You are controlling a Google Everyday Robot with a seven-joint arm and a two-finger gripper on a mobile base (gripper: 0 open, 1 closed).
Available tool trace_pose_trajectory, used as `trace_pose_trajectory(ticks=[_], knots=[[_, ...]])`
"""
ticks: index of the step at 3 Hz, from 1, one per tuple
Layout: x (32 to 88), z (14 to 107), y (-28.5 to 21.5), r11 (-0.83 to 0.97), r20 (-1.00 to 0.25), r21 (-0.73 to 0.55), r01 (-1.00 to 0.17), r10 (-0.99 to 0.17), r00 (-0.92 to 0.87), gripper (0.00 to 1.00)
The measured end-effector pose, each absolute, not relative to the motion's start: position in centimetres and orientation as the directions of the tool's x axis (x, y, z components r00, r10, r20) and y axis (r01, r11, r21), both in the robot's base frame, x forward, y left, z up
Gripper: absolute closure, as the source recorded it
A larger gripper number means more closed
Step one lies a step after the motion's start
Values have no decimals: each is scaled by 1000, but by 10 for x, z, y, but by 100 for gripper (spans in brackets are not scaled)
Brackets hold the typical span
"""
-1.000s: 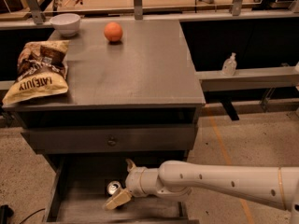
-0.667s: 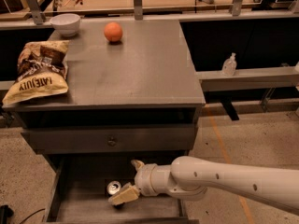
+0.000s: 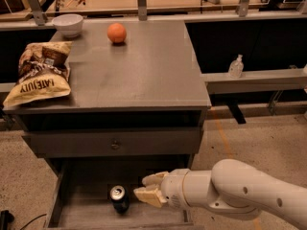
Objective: Place pepsi can into middle drawer
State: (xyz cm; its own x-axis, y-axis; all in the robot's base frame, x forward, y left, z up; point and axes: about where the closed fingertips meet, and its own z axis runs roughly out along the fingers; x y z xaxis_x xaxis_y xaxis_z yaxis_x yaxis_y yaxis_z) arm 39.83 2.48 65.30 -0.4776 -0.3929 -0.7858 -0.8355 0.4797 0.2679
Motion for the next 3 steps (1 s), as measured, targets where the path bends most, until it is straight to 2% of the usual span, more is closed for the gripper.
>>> trace_pose_trajectory(ticks=[1,2,3], knots=[[385,676,-16,608,-735,224,-762,-408,-541,85],[372,666,-70,709,-643,79,-701,-501,-579,100],[352,654,-105,729,-574,-6,-684,-563,-595,83]])
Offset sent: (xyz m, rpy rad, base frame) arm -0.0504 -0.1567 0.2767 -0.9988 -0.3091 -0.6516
